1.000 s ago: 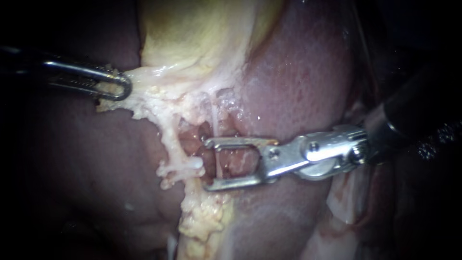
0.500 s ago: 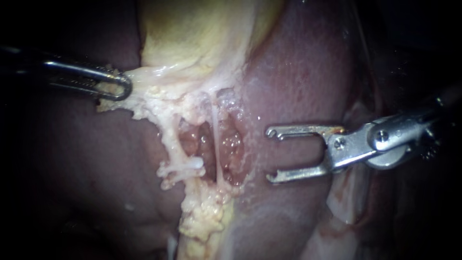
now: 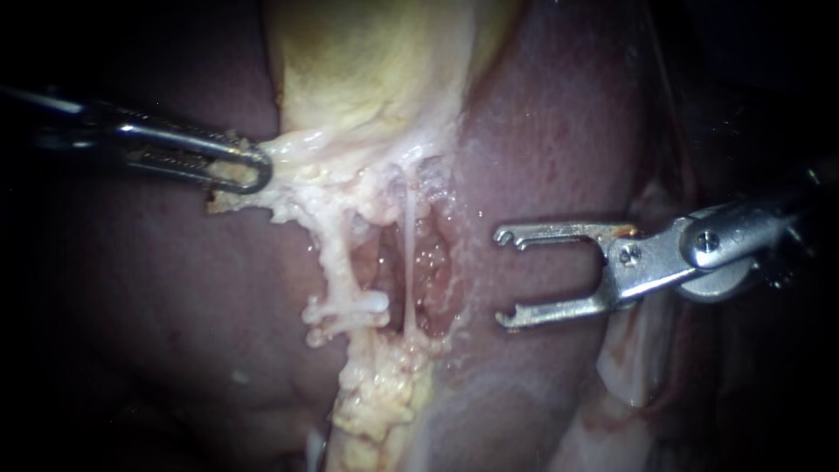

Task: Going back second clip left tube

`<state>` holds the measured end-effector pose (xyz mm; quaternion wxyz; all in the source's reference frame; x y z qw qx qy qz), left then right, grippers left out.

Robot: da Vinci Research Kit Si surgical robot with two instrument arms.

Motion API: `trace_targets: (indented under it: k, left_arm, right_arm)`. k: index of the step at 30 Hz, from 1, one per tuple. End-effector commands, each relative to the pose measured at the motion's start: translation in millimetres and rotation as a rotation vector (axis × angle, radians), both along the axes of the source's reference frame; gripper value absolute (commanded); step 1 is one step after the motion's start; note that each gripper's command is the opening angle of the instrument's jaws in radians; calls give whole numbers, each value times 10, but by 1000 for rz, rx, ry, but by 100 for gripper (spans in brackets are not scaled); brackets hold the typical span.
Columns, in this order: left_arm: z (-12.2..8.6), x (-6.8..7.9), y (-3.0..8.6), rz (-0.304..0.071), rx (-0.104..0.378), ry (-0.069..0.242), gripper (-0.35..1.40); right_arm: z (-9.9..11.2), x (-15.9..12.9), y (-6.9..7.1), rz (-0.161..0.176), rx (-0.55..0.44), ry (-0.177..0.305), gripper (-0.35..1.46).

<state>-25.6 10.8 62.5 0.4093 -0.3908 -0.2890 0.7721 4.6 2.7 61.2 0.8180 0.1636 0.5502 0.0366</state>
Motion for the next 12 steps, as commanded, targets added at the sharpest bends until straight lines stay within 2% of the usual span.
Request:
trace_targets:
  k: [1, 8, 12]
  left_arm:
    - [3, -2, 0, 3, 1, -1, -35]
    - [7, -6, 0, 4, 1, -5, -35]
    - [8, -6, 0, 4, 1, -5, -35]
  right_arm:
    - [1, 0, 0, 0, 0, 0, 50]
    - [0, 0, 0, 0, 0, 0, 50]
    - [0, 3, -1, -13, 8, 6, 50]
